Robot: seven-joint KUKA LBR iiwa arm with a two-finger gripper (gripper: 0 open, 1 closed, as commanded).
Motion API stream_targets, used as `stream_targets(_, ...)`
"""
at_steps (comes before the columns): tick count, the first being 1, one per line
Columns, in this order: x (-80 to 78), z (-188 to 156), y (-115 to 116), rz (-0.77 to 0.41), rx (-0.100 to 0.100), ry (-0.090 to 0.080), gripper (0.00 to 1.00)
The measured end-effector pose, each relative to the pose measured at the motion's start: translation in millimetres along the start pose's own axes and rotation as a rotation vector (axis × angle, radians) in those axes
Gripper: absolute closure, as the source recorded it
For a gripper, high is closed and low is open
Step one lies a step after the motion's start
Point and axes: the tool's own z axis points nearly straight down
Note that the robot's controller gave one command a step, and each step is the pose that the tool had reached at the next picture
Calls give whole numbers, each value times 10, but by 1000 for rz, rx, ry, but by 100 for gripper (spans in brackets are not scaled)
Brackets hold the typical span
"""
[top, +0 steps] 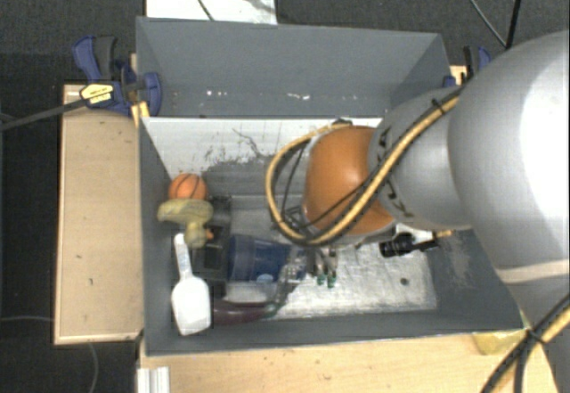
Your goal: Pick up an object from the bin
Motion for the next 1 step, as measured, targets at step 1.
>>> stream_targets(1,8,-1460,9,-10,2,3,100)
